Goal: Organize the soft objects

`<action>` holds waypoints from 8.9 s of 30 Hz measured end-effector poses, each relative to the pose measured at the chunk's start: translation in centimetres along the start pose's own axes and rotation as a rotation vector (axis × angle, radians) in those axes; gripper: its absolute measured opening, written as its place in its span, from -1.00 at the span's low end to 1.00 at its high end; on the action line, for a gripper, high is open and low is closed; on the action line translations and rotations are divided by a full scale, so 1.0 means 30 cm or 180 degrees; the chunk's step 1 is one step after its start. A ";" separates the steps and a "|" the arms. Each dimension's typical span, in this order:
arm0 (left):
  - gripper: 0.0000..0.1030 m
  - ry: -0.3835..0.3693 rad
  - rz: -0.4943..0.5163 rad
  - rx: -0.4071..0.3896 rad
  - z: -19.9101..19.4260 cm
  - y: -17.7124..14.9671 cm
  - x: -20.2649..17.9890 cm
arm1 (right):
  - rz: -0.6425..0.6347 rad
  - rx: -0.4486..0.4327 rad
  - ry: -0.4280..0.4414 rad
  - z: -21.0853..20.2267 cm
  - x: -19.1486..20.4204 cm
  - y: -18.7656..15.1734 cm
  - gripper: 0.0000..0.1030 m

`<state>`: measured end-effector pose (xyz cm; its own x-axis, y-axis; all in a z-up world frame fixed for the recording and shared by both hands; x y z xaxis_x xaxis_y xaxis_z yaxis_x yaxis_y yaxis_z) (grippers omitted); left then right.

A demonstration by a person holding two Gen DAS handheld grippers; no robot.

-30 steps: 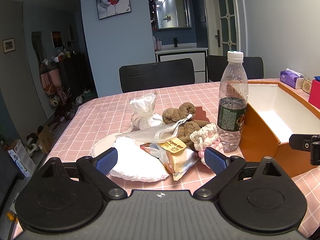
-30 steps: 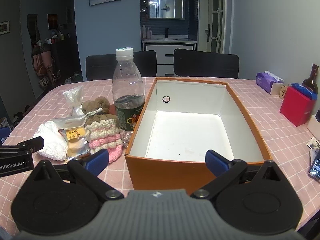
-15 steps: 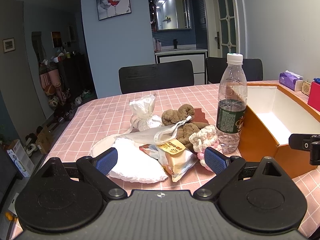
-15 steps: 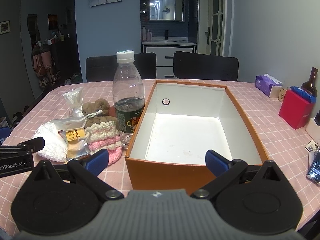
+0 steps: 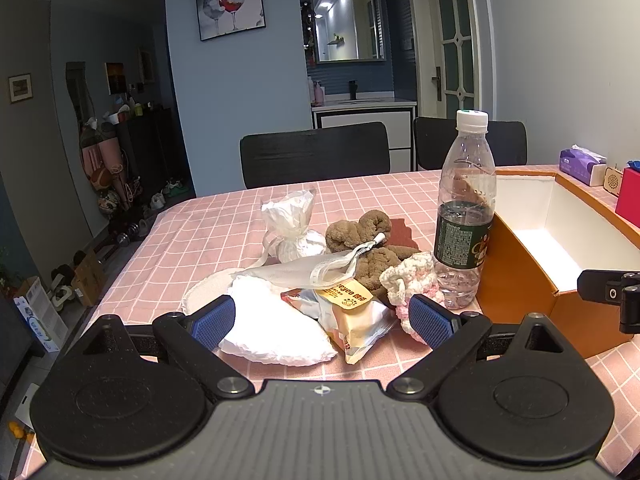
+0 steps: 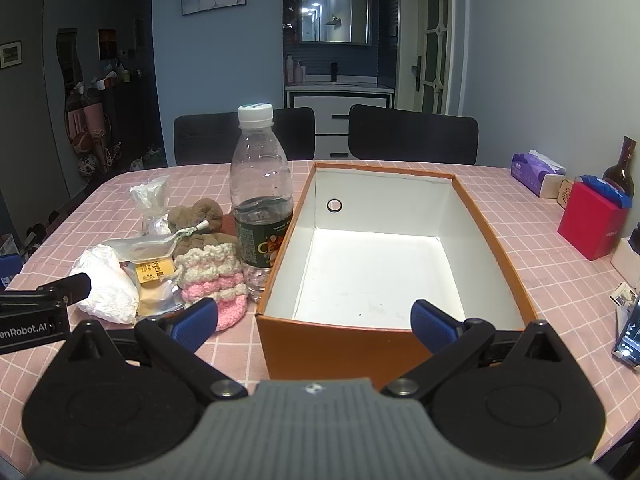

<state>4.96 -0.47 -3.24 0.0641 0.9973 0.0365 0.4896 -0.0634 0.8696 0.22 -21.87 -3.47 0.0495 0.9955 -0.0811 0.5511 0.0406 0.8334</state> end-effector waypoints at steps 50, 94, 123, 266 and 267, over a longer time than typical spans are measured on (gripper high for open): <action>0.74 -0.0248 0.0025 -0.0026 0.036 -0.022 0.113 | -0.0319 -0.0367 0.0505 0.032 0.184 0.030 0.71; -0.76 -0.0471 -0.0743 0.0226 0.140 -0.036 0.326 | -0.0746 -0.0011 0.0761 0.359 0.375 -0.016 -0.58; 0.87 -0.0982 0.1847 0.0899 0.168 -0.279 0.142 | -0.0864 0.0354 0.1292 0.307 0.392 -0.169 0.63; 0.34 -0.0381 -0.0068 -0.0054 0.042 -0.108 0.179 | -0.0327 -0.0236 0.0969 0.115 0.297 -0.029 0.18; 0.34 -0.0388 -0.0056 -0.0033 0.052 -0.110 0.187 | -0.0344 -0.0200 0.0974 0.132 0.320 -0.036 0.18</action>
<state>5.06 5.27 -6.68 0.1612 0.9862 -0.0383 0.4827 -0.0449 0.8746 3.40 -12.70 -7.30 -0.2645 0.9643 -0.0110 0.4865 0.1432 0.8619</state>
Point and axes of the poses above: each gripper's, at about its wrist camera, not at the fingertips, and z roughly the way its jaws point, x to its left, y to its top, the point moved 6 cm from there along z, roughly the way its jaws point, and after that the axes turned 5 degrees about -z, right-handed, at the moved point
